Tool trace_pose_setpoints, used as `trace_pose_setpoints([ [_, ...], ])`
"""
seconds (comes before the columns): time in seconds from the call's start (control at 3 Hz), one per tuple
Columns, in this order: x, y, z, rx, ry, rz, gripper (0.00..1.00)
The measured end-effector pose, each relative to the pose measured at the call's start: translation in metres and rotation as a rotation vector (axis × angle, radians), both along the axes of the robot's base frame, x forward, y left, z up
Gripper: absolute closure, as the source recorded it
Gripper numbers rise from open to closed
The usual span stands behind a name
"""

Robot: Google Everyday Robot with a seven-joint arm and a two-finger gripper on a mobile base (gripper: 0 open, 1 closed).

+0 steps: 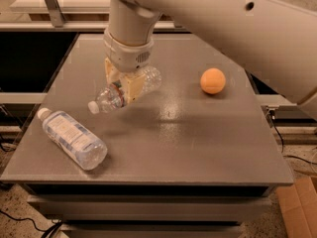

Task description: Place water bottle upright

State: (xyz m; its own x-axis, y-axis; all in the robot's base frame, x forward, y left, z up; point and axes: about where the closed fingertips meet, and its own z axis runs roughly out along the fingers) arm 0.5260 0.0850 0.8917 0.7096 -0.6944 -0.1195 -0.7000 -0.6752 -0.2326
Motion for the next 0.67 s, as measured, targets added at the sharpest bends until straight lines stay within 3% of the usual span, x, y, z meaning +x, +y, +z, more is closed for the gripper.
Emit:
trace_pose_setpoints([
  [0.67,0.006,-0.007,0.054,0.183,0.154,0.023,1.00],
])
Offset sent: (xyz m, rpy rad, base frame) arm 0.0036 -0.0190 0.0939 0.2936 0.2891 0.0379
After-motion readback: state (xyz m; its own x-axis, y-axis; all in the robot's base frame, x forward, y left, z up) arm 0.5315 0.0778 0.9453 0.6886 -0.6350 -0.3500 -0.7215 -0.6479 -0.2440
